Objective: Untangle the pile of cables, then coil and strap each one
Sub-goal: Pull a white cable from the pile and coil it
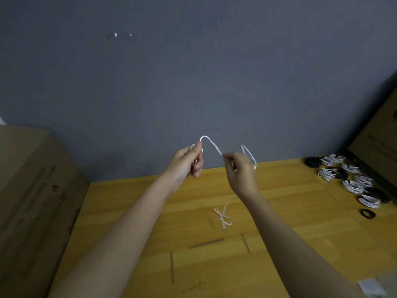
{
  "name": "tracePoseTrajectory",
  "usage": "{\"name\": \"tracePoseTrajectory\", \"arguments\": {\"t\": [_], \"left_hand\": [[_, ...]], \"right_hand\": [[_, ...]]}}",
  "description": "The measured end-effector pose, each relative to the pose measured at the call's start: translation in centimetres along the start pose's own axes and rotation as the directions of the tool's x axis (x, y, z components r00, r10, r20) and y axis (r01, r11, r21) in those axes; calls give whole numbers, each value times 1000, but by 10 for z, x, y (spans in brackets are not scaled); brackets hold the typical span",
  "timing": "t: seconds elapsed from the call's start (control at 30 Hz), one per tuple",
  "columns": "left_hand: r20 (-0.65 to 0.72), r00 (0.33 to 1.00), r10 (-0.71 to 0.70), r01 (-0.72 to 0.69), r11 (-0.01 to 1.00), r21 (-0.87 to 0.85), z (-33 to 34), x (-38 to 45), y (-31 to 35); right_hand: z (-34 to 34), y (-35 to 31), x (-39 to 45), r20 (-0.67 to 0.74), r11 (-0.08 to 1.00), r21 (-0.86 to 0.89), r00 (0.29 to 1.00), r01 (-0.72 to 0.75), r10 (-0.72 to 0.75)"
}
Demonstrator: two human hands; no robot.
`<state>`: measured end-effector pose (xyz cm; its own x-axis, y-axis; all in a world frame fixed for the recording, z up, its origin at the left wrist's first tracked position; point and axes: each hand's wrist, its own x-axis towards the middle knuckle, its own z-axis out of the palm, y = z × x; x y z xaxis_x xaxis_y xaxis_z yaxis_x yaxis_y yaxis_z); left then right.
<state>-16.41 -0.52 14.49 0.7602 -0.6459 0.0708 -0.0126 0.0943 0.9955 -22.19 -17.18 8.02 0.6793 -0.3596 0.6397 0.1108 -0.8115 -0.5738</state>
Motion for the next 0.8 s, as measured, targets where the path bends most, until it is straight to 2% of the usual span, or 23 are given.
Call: {"name": "tracePoseTrajectory", "arguments": {"t": [0.1, 0.23, 0.3, 0.37, 0.43, 0.5, 0.57, 0.67, 0.73, 0.8], "left_hand": [[-44, 997, 59, -60, 998, -7, 6, 3, -2], [-111, 983, 143, -142, 990, 19, 3, 11, -13], [-130, 979, 155, -137, 981, 138, -1, 14, -24], [-118, 984, 132, -96, 958, 270, -7, 16, -35], [-58, 996, 66, -36, 907, 420, -17, 15, -46], [37, 998, -47, 13, 770, 638, -26, 10, -55], [128, 984, -126, -14, 655, 756, -27, 2, -64], [232, 961, -148, -118, 540, 833, -22, -4, -70], [238, 962, -138, -128, 541, 831, -23, -4, -69], [219, 970, -107, -102, 638, 763, -28, -5, -65]], "right_hand": [[11, -7, -13, 173, 989, -112, 982, 100, -80], [19, -16, -36, 377, 984, 55, 909, 168, -177], [20, -21, -46, 413, 965, 141, 873, 221, -260], [20, -26, -52, 415, 955, 201, 864, 218, -285], [18, -29, -54, 362, 955, 247, 898, 165, -249], [14, -29, -54, 291, 959, 282, 949, 35, -120], [12, -22, -53, 250, 959, 272, 968, -80, 10], [9, -12, -51, 226, 977, 184, 972, -109, 66], [8, -5, -50, 202, 991, 116, 978, -69, 45], [9, 1, -51, 194, 990, 121, 980, -77, 52]]}}
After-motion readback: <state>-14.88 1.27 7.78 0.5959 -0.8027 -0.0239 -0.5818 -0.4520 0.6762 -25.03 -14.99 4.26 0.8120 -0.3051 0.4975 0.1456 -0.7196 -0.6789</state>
